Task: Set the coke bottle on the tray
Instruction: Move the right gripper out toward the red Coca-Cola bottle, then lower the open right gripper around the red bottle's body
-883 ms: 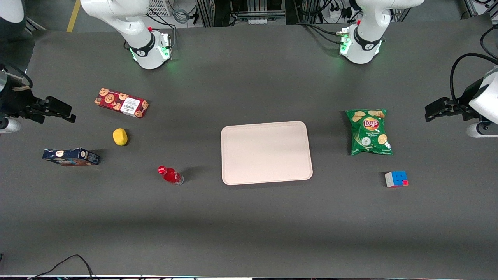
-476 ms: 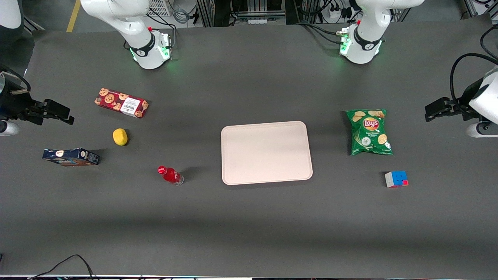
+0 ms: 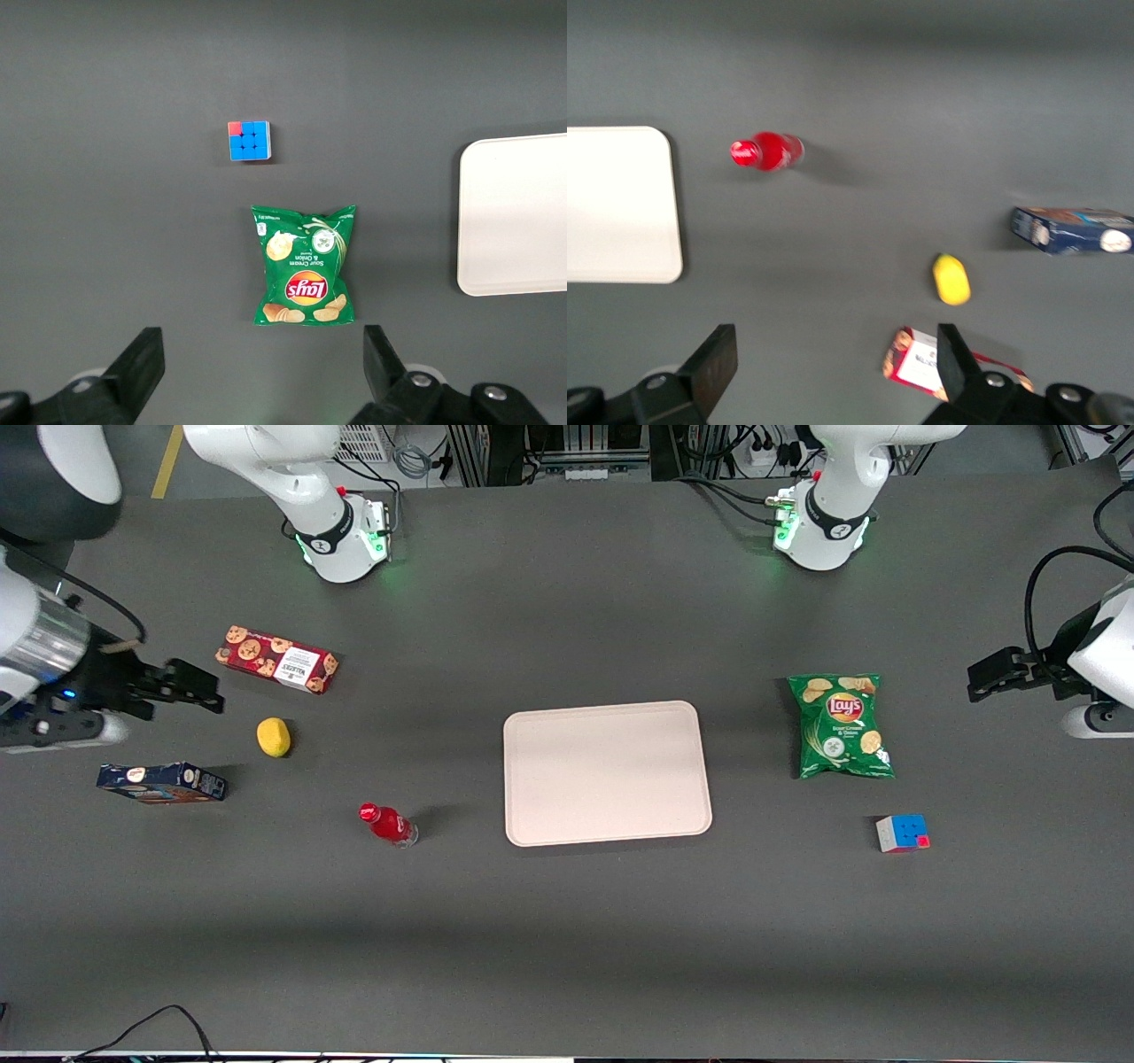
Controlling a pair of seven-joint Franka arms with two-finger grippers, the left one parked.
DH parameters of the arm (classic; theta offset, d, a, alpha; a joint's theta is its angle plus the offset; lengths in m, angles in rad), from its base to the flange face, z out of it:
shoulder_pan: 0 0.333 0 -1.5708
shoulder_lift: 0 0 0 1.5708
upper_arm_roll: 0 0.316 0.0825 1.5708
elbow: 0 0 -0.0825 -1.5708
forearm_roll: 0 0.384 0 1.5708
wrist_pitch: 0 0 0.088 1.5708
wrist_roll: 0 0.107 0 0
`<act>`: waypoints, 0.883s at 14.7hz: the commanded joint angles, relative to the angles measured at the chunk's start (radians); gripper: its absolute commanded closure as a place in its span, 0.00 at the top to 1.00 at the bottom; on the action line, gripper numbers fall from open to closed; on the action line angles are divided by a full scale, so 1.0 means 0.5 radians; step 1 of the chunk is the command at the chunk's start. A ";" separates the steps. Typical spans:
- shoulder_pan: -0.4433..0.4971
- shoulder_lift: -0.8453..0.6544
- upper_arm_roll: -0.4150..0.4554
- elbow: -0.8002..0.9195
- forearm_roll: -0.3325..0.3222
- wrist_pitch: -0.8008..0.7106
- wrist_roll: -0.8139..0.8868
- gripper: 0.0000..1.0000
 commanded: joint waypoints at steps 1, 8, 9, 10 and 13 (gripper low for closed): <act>0.085 0.233 0.085 0.056 -0.010 0.199 0.180 1.00; 0.113 0.547 0.303 -0.064 -0.247 0.559 0.435 1.00; 0.116 0.577 0.303 -0.103 -0.259 0.635 0.435 1.00; 0.122 0.602 0.303 -0.137 -0.280 0.697 0.435 1.00; 0.125 0.682 0.303 -0.165 -0.317 0.792 0.435 1.00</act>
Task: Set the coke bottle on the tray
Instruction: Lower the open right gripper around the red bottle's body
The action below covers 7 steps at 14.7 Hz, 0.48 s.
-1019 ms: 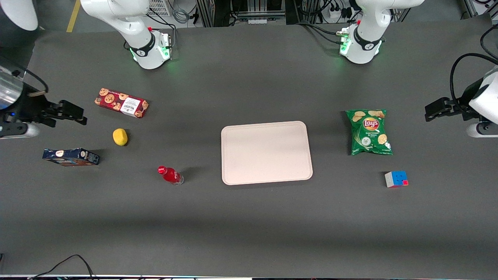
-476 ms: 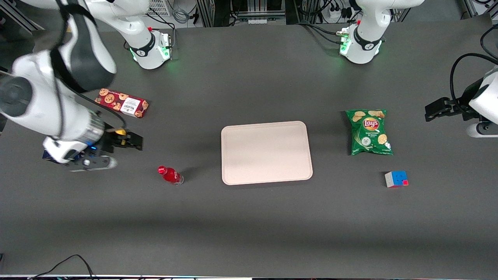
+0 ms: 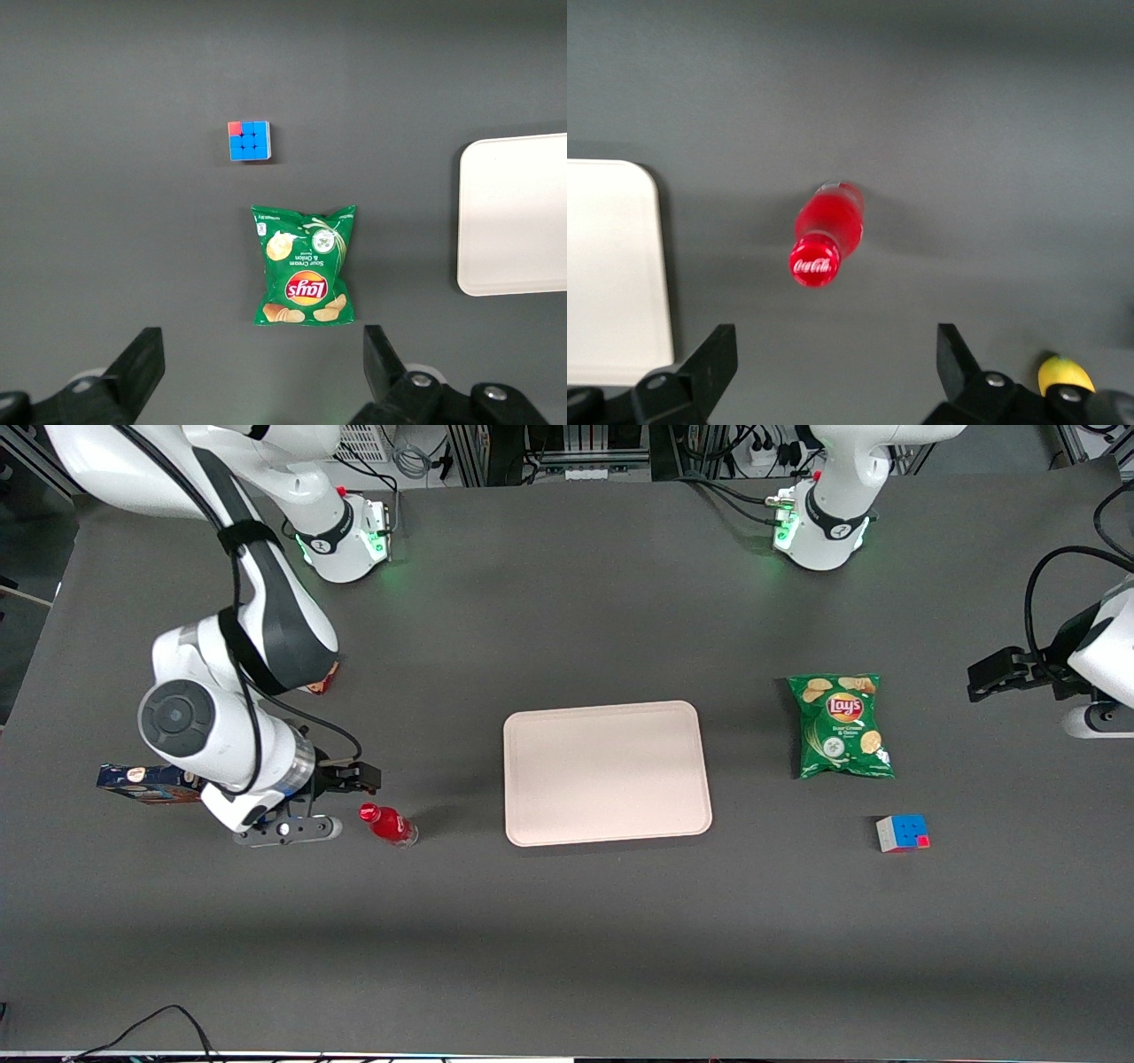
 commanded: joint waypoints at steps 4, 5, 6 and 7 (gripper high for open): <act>0.041 0.134 0.007 -0.027 -0.181 0.154 0.110 1.00; 0.050 0.143 0.007 -0.024 -0.181 0.160 0.129 1.00; 0.056 0.146 0.007 -0.027 -0.181 0.184 0.129 1.00; 0.056 0.155 0.007 -0.030 -0.181 0.203 0.132 1.00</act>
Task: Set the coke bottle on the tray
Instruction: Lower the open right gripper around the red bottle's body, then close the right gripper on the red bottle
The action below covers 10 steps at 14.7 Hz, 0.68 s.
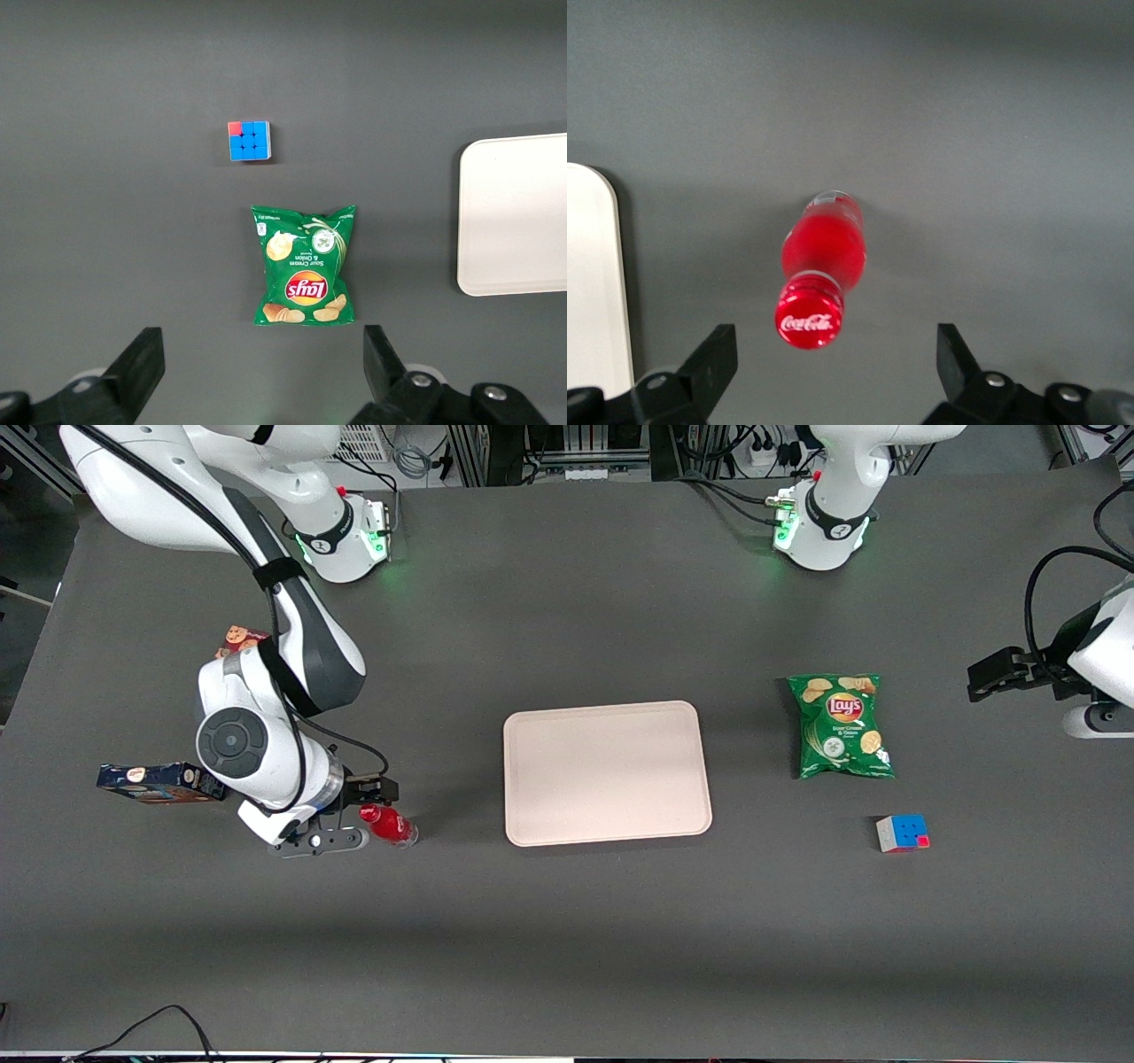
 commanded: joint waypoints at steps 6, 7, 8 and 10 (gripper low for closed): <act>0.022 0.055 0.004 0.003 -0.056 0.133 0.075 0.86; 0.022 0.058 0.004 0.003 -0.056 0.142 0.075 0.78; 0.022 0.064 0.004 0.003 -0.056 0.157 0.075 0.67; 0.022 0.076 0.004 0.003 -0.056 0.179 0.075 0.57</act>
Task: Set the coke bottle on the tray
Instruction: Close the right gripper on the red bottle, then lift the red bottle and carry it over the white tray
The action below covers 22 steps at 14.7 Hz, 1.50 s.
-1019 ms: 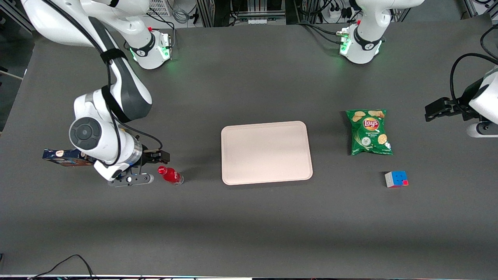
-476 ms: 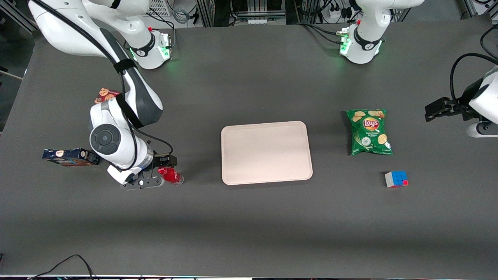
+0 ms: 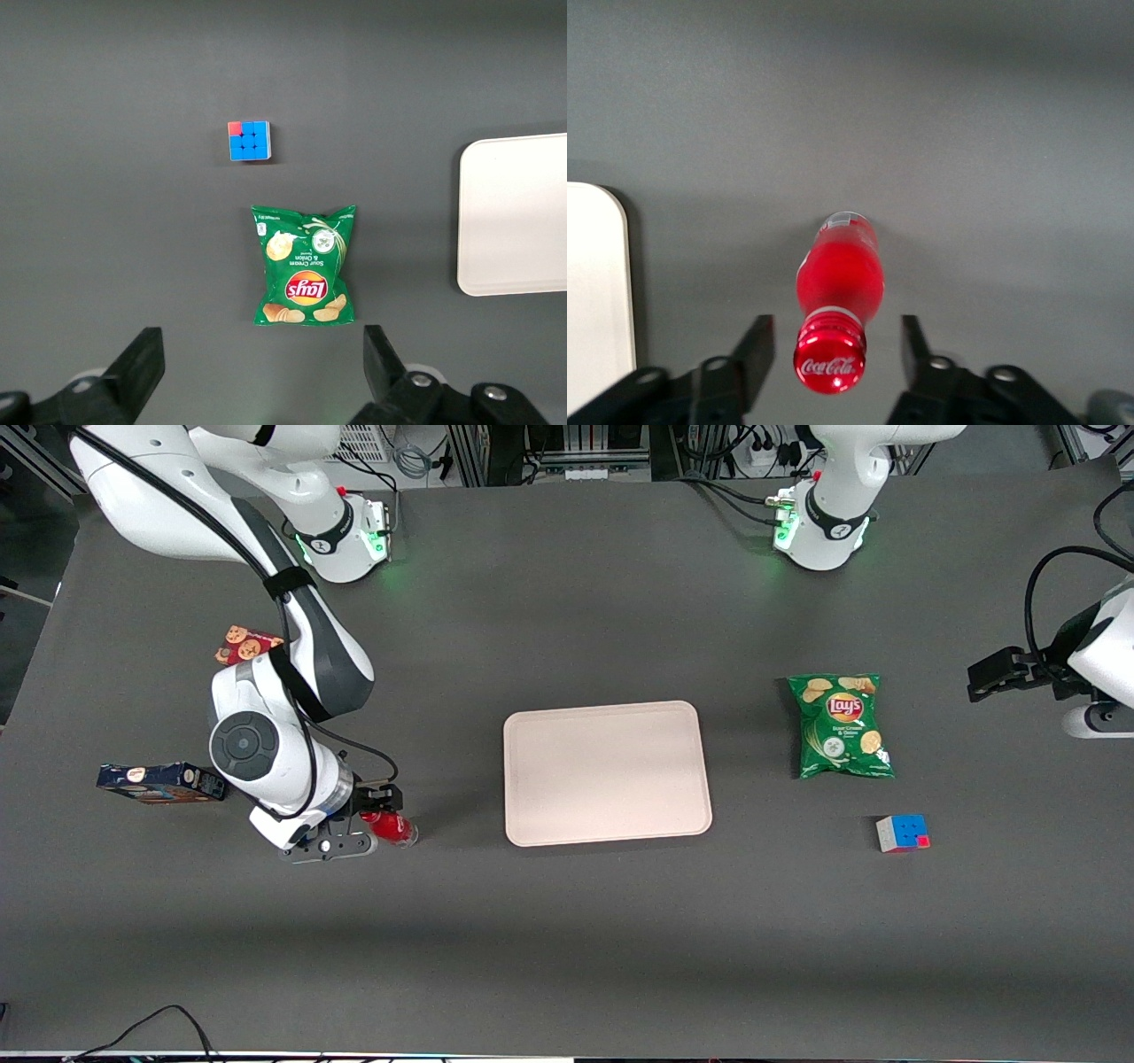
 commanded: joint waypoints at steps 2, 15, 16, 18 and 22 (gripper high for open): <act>0.010 0.027 0.004 0.004 -0.052 0.057 0.063 0.47; 0.022 -0.411 0.111 0.044 -0.025 -0.418 0.109 0.00; 0.022 -0.470 0.136 0.074 -0.009 -0.522 0.109 0.00; 0.025 -0.513 0.200 0.221 0.171 -0.721 0.155 0.00; 0.151 -0.431 0.292 0.497 0.236 -0.866 0.504 0.00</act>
